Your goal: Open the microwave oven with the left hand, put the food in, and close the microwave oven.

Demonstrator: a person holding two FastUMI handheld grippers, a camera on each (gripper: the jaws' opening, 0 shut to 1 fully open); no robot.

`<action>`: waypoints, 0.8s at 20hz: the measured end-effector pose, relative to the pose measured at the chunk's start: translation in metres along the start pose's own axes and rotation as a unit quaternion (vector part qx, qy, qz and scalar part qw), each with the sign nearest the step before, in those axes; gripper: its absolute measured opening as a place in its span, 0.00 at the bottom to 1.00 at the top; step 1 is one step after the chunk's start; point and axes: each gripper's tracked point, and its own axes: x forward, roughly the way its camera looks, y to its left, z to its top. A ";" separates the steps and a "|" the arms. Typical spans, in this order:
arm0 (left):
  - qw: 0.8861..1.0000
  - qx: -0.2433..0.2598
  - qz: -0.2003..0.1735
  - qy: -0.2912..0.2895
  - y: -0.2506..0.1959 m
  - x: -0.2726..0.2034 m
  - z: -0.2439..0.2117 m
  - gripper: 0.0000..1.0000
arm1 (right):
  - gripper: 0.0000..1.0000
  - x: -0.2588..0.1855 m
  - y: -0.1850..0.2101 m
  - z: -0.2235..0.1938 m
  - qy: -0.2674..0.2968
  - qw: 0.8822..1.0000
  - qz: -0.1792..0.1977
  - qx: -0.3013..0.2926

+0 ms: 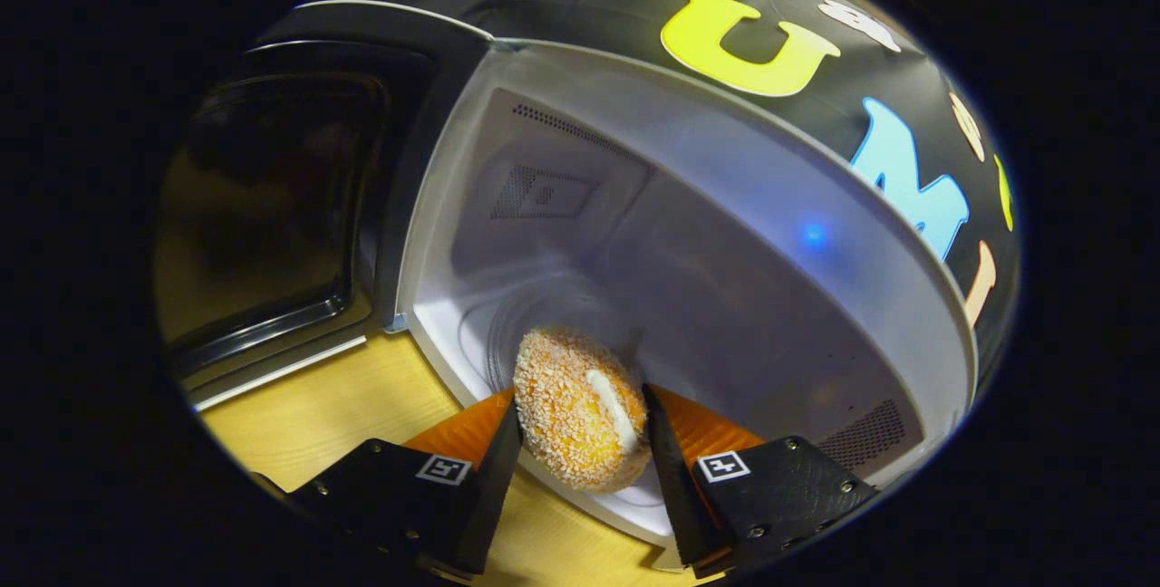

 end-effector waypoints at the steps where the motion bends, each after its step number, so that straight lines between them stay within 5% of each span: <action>1: 1.000 0.002 0.002 0.002 0.000 -0.002 0.001 0.96 | 0.76 0.003 -0.002 0.004 -0.007 1.000 -0.009 -0.010; 8: 1.000 0.010 0.007 0.002 -0.005 -0.004 0.011 0.96 | 0.77 0.010 -0.009 0.003 -0.007 0.999 -0.029 0.011; 12: 1.000 0.006 -0.006 0.000 -0.016 0.001 0.013 0.96 | 0.98 -0.003 -0.010 0.000 0.003 1.000 -0.022 0.009; 16: 0.999 0.009 -0.039 -0.005 -0.034 0.014 0.011 0.96 | 0.97 -0.040 -0.010 0.012 -0.016 1.000 -0.010 -0.003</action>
